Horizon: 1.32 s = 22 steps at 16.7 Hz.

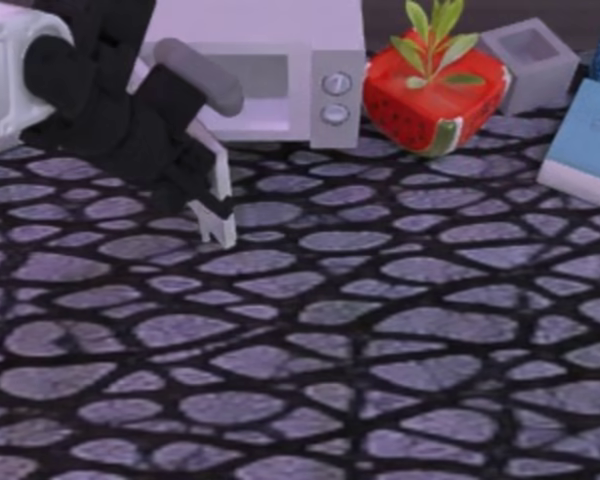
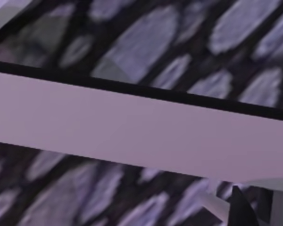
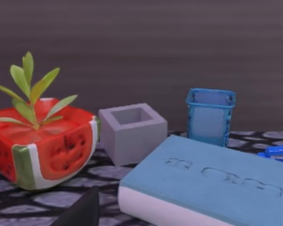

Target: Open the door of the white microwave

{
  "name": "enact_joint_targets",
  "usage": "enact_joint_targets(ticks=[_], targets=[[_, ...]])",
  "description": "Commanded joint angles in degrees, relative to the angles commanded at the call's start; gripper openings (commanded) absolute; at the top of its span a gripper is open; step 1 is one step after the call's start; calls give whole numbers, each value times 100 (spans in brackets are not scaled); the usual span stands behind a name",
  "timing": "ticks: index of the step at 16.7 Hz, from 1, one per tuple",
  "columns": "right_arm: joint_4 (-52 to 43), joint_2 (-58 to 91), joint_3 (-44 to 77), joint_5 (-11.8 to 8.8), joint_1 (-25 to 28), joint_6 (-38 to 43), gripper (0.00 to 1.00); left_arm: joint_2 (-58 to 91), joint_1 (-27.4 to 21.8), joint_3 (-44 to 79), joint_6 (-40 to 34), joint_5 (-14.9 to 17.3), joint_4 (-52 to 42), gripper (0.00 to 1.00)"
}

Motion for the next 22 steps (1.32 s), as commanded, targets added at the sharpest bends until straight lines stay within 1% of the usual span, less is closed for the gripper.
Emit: enact_joint_targets(ticks=[9,22], targets=[[0,0,0,0,0,0,100,-157,461,-122,1098,507,-294,0],[0,0,0,0,0,0,100,-162,465,-120,1109,514,-294,0]])
